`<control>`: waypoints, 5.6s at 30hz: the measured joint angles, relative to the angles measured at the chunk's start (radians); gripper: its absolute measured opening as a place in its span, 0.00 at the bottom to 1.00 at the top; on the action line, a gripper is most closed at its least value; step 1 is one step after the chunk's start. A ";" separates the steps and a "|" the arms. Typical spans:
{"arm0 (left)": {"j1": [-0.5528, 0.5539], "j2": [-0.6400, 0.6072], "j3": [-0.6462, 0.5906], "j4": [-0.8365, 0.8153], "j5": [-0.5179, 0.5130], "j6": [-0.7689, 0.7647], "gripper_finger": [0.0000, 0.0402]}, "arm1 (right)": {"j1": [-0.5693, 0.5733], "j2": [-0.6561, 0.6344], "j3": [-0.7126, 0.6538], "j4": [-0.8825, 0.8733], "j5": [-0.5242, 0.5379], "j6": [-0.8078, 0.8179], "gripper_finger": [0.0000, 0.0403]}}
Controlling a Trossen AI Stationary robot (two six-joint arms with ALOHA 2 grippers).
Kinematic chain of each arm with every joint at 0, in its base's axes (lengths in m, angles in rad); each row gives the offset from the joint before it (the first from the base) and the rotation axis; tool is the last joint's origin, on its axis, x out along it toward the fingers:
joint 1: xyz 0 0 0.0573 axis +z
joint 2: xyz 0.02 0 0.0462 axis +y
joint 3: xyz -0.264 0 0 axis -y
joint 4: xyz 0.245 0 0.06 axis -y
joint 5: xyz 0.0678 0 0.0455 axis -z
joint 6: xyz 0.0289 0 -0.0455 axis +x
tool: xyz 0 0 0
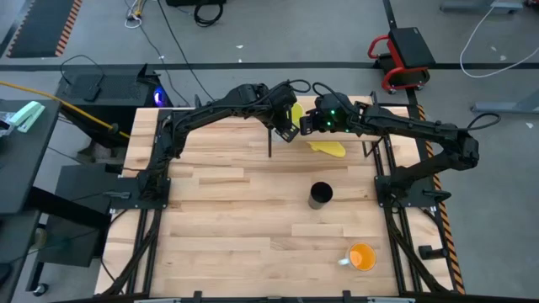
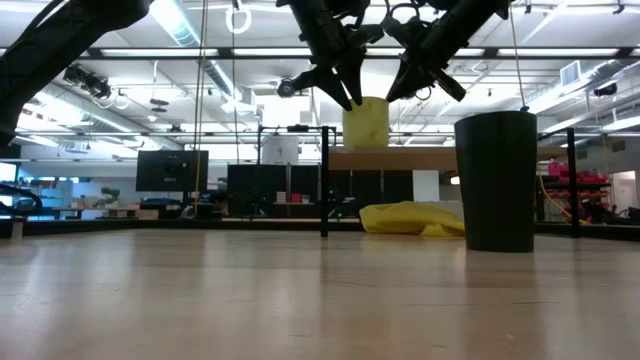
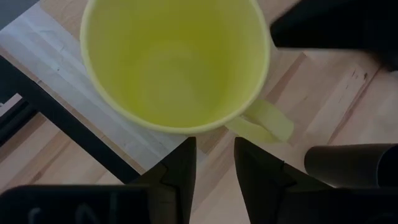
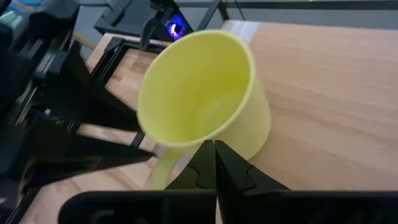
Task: Stack small to large cups/mugs on shelf
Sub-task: Put the yellow mug on the shelf, then put the orange mug on the shelf
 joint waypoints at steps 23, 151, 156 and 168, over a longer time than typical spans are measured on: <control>-0.086 -0.126 0.005 -0.180 0.027 0.009 0.28 | 0.287 -0.184 0.000 -0.186 -0.034 0.050 0.00; -0.637 0.054 -0.355 0.582 -0.122 -0.550 0.20 | 1.487 0.144 -0.063 -0.647 0.052 1.072 0.28; -0.637 0.054 -0.355 0.524 -0.122 -0.555 0.20 | 1.487 0.169 -0.076 -0.593 0.045 1.067 0.28; -0.641 0.054 -0.355 0.477 -0.119 -0.577 0.17 | 1.487 0.156 -0.176 -0.512 0.008 1.103 0.27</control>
